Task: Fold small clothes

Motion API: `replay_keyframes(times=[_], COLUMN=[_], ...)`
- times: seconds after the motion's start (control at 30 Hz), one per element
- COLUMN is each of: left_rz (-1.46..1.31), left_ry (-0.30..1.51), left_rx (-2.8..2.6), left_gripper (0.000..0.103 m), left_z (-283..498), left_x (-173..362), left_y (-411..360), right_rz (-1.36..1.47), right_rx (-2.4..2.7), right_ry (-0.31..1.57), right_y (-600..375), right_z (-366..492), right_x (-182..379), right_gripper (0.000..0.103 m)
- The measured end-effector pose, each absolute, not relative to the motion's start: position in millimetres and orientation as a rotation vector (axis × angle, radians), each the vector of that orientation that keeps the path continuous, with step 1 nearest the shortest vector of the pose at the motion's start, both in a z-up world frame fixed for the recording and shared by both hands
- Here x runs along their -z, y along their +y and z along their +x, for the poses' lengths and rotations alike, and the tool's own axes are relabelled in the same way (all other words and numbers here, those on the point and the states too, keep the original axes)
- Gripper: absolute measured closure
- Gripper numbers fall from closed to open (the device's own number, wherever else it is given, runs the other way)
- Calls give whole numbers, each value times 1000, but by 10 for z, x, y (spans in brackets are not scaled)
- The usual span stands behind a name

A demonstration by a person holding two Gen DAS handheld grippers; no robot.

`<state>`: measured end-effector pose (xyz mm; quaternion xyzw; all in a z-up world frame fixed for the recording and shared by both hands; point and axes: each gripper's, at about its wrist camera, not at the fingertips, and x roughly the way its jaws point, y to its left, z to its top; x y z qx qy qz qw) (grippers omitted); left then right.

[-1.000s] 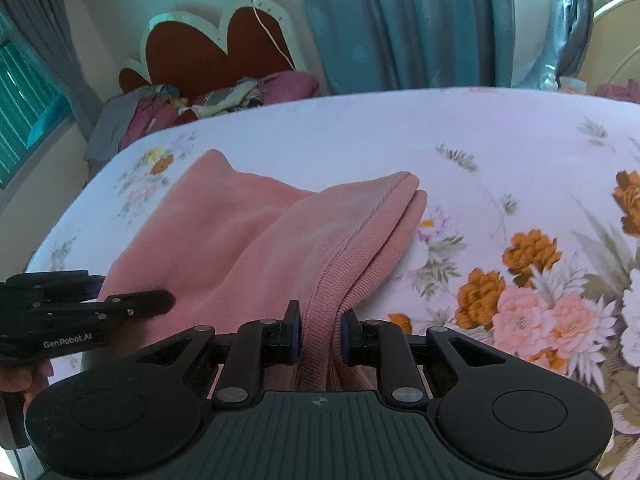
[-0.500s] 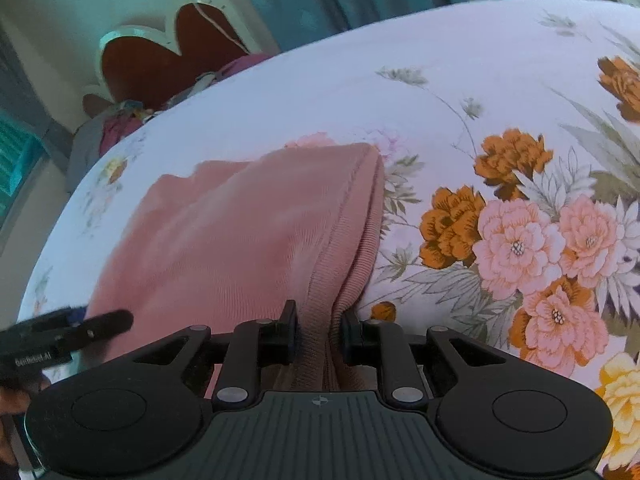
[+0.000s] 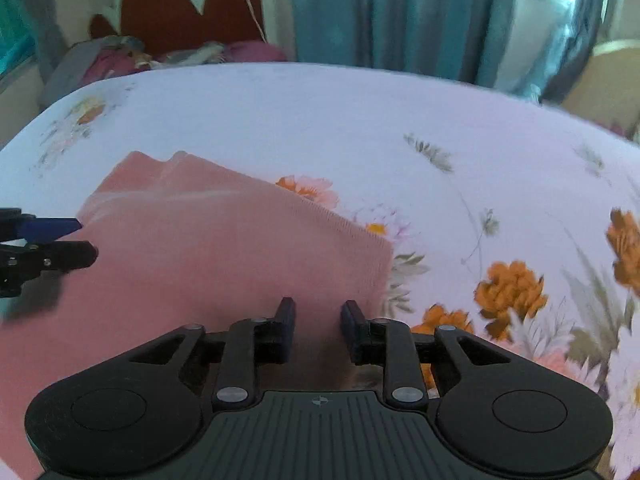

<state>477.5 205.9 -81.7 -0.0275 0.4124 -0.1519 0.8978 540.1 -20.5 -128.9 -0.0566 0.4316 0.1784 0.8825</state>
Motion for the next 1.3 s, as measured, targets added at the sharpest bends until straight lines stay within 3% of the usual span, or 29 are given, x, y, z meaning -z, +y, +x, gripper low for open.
replay_keyframes(times=[0.17, 0.33, 0.43, 0.6, 0.67, 0.87, 1.13, 1.3], left_rz=[-55, -75, -54, -13, -53, -31, -76, -83], left_ry=[852, 779, 795, 823, 823, 828, 801, 859], left_rx=[332, 408, 453, 425, 408, 373, 329, 296], left_gripper=[60, 67, 67, 67, 67, 67, 67, 67], left_z=[4772, 4372, 4069, 3801, 3788, 3721, 3295, 3189], left_x=[786, 478, 493, 688, 698, 723, 572, 741], left_y=[2080, 2012, 1883, 1782, 1810, 1729, 1725, 1681], right_rz=[-114, -88, -147, -280, -339, -289, -130, -335], right_rx=[-345, -415, -509, -531, -452, -298, -480, -509], right_ry=[910, 823, 817, 839, 872, 931, 758, 779], right_y=[-243, -299, -226, -78, -100, -356, -333, -46], right_z=[5382, 4946, 4561, 4225, 4244, 4328, 3860, 3795], right_x=[1266, 859, 774, 951, 1109, 1365, 709, 949], right_gripper=[77, 78, 90, 91, 103, 103, 103, 103])
